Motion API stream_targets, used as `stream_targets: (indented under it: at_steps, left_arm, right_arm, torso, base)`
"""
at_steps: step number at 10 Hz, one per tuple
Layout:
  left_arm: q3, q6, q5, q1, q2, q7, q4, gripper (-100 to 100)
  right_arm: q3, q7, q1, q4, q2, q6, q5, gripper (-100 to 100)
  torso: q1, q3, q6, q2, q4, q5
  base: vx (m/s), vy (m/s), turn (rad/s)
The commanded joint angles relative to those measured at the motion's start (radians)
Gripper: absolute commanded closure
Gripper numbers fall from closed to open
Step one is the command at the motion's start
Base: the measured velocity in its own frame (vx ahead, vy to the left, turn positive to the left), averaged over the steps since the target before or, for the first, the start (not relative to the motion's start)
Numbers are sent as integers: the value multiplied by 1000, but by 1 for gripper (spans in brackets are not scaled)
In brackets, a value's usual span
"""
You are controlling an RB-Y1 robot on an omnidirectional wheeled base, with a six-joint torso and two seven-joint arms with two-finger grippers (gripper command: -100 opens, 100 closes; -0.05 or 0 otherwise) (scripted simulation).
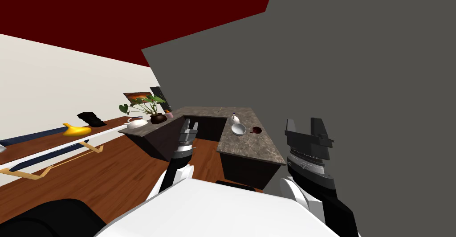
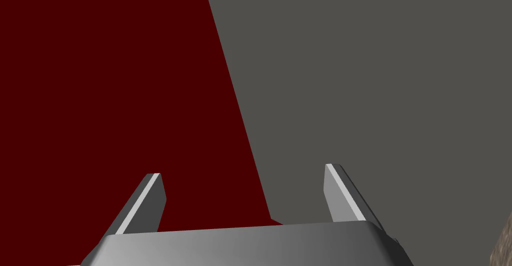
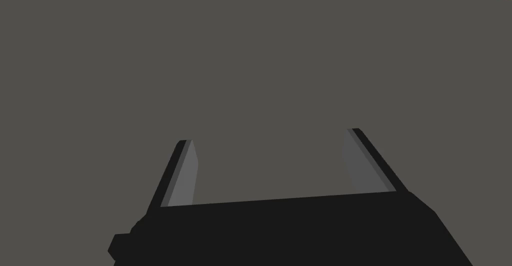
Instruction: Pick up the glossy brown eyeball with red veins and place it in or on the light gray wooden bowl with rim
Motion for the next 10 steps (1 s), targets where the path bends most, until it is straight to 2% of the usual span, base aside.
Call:
stream_targets:
  at_steps: [1, 5, 6, 8, 9, 10]
  left_arm:
    - [0, 0, 0, 0, 0, 0, 0, 0]
    - [0, 0, 0, 0, 0, 0, 0, 0]
    - [0, 0, 0, 0, 0, 0, 0, 0]
    - [0, 0, 0, 0, 0, 0, 0, 0]
    - [0, 0, 0, 0, 0, 0, 0, 0]
    - [0, 0, 0, 0, 0, 0, 0, 0]
  right_arm:
    - [2, -3, -1, 4, -38, 6, 3, -100]
    - [6, -15, -11, 34, -156, 45, 26, -100]
    - [6, -15, -11, 34, -163, 45, 26, -100]
    - [8, -22, -19, 64, -228, 74, 46, -100]
    - [8, -22, -19, 64, -236, 74, 46, -100]
    - [8, -25, -25, 84, -277, 91, 58, -100]
  torso:
    - [0, 0, 0, 0, 0, 0]
    - [2, 1, 0, 2, 0, 0]
    - [2, 1, 0, 2, 1, 1]
    - [2, 1, 0, 2, 0, 0]
    - [3, 1, 0, 2, 0, 1]
    - [2, 1, 0, 2, 0, 1]
  base:
    - [-11, 10, 0]
    - [-32, 33, 9]
    - [-24, 35, 5]
    - [-29, 40, 33]
    - [-27, 39, 16]
    - [-25, 49, 37]
